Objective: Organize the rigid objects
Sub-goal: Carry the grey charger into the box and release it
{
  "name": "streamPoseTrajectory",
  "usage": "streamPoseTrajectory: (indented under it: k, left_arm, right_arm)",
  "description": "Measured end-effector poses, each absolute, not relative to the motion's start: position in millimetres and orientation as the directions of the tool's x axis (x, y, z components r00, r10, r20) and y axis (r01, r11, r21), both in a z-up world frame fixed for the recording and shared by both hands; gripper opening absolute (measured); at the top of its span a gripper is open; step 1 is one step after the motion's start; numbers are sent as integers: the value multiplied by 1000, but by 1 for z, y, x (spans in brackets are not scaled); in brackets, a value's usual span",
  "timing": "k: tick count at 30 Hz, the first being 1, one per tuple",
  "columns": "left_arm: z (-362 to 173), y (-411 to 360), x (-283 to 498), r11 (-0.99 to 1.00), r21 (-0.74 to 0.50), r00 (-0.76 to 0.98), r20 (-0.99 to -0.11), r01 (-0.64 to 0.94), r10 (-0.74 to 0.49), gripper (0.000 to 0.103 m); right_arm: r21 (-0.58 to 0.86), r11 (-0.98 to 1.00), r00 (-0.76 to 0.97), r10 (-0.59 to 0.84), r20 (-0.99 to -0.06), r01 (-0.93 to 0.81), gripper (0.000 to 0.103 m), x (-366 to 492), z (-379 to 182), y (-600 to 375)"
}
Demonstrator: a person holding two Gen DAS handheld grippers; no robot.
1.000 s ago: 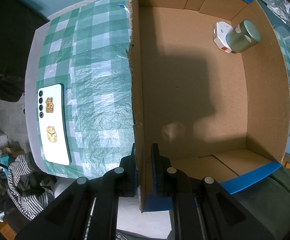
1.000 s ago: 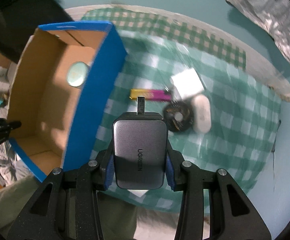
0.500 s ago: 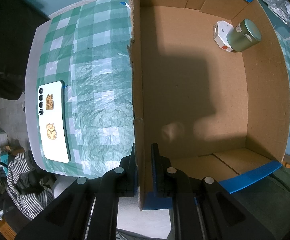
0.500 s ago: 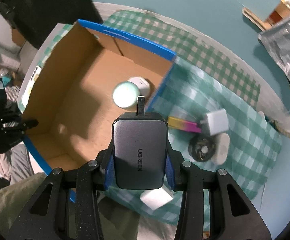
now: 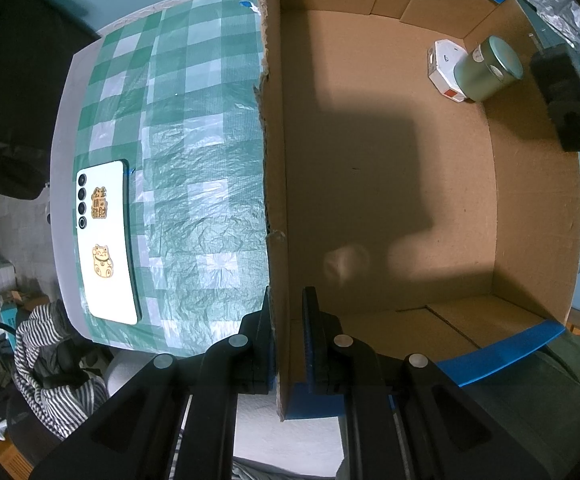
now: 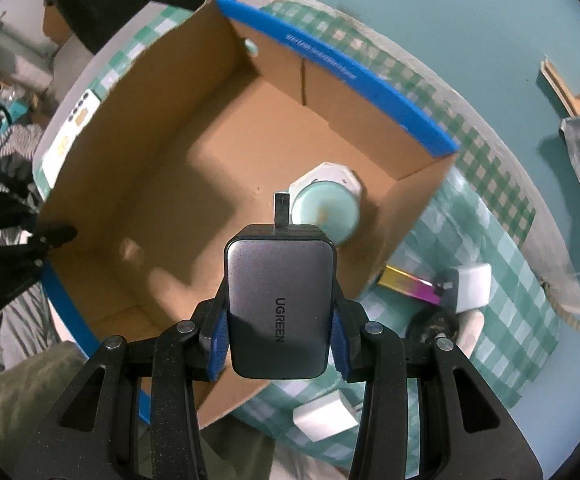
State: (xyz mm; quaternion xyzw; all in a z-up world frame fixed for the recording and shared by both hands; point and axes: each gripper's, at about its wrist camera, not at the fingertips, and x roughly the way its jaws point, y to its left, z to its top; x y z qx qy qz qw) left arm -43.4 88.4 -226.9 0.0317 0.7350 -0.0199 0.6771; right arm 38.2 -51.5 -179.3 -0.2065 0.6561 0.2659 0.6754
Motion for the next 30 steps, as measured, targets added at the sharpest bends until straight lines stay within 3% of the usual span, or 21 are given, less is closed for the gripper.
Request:
streamPoseTrajectory:
  k: [23, 27, 30]
  left_arm:
    - [-228, 86, -44, 996, 17, -83, -996, 84, 24, 10]
    - [-228, 85, -44, 996, 19, -82, -996, 88, 26, 10]
    - [-228, 84, -44, 996, 20, -83, -996, 89, 28, 10]
  right_arm:
    - [44, 782, 39, 88, -995, -622, 41, 41, -177, -52]
    - [36, 789, 61, 93, -994, -613, 55, 40, -169, -55]
    - [41, 792, 67, 103, -992, -610, 56, 39, -163, -59]
